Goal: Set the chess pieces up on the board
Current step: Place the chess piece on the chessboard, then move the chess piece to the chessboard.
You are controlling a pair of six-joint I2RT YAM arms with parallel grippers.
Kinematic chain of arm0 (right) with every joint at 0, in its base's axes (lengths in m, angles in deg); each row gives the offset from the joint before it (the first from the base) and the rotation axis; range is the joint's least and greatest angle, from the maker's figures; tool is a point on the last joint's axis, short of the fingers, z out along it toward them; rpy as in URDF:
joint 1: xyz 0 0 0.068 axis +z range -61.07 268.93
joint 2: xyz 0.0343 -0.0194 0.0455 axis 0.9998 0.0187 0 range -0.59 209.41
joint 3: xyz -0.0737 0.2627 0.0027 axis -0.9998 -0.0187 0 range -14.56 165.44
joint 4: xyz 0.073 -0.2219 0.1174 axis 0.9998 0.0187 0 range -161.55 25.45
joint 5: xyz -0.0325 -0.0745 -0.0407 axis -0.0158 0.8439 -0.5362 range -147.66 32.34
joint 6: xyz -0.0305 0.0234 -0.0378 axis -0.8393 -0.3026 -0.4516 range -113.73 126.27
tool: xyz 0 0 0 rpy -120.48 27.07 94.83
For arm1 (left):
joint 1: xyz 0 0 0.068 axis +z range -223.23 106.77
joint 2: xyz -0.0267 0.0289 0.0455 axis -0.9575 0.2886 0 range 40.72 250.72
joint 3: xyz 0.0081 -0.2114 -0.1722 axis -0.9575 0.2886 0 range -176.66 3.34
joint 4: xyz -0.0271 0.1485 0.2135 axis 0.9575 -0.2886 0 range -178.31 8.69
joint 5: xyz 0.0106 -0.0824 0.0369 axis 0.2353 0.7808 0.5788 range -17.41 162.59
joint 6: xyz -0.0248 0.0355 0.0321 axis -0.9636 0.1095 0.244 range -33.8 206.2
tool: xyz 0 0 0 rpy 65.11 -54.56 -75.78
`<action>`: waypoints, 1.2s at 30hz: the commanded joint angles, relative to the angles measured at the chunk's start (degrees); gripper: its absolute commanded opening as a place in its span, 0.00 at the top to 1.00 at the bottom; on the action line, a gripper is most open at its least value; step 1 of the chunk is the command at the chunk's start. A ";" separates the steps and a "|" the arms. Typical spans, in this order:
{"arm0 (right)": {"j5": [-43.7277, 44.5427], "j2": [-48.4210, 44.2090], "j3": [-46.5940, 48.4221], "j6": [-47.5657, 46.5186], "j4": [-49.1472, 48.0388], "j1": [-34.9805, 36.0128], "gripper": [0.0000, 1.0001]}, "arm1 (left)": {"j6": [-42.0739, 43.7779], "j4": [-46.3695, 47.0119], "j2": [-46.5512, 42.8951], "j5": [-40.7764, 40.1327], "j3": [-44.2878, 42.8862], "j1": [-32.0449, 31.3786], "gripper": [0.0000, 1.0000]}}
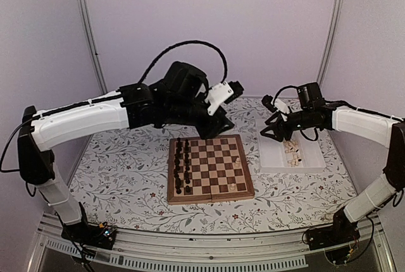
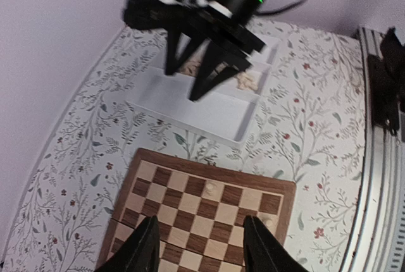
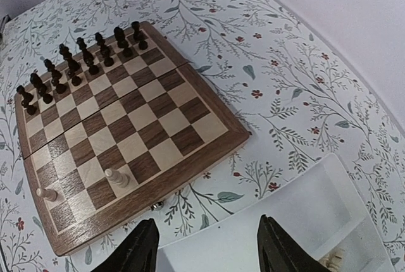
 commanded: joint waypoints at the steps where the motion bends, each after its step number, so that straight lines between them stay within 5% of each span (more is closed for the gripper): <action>1: -0.59 4.19 4.17 -3.29 5.26 6.04 0.44 | -5.75 10.14 0.17 -4.32 4.40 9.01 0.53; 10: 0.19 12.32 8.68 -7.24 10.81 12.71 0.41 | -12.71 26.82 -7.30 -4.32 22.96 15.38 0.52; 20: 1.48 21.72 15.04 -8.41 14.90 17.03 0.43 | -13.34 25.72 -9.52 -6.31 22.85 14.89 0.51; 36: 3.69 24.25 15.26 -7.80 14.74 17.93 0.73 | -13.24 25.48 -9.03 -6.28 22.86 14.89 0.51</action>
